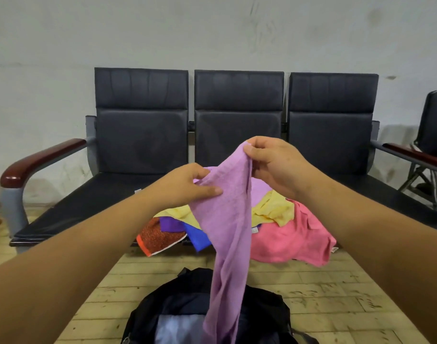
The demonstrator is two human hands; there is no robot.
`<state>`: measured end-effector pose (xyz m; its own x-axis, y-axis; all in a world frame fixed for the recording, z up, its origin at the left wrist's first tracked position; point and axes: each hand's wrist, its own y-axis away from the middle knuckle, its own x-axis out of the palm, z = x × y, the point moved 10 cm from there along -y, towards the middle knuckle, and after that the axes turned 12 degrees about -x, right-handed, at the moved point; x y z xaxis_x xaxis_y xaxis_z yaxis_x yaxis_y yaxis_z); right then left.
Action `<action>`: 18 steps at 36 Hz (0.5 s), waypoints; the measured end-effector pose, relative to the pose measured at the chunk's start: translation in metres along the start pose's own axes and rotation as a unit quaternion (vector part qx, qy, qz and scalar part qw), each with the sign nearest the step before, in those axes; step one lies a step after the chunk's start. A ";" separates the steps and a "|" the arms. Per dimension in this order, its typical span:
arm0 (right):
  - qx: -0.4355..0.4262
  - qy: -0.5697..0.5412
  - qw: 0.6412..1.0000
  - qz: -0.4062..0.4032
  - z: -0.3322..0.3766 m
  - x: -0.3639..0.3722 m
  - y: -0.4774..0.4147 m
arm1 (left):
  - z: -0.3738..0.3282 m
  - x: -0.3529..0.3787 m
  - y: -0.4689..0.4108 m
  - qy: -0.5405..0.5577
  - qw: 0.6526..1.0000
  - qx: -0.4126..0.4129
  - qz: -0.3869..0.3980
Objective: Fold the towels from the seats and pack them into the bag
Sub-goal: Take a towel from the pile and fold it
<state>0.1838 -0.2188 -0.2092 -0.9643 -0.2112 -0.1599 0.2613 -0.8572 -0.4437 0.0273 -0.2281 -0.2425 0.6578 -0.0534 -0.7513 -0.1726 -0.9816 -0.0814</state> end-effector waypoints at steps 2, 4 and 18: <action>0.001 0.031 0.999 -0.031 -0.003 -0.014 -0.003 | 0.011 0.003 -0.002 -0.014 1.000 -0.017 0.016; 0.007 0.075 0.995 -0.061 -0.008 -0.027 -0.004 | 0.019 0.003 -0.003 -0.027 0.999 -0.028 0.023; -0.104 0.208 0.958 -0.166 0.055 -0.054 -0.027 | -0.071 -0.098 0.003 -0.099 0.958 0.057 -0.263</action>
<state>0.2267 -0.2103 -0.1404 -0.9062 0.2993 -0.2986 -0.0115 -0.7235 -0.6902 0.0141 -0.2391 -0.1225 0.5257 0.4906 -0.6949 0.0588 -0.8359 -0.5457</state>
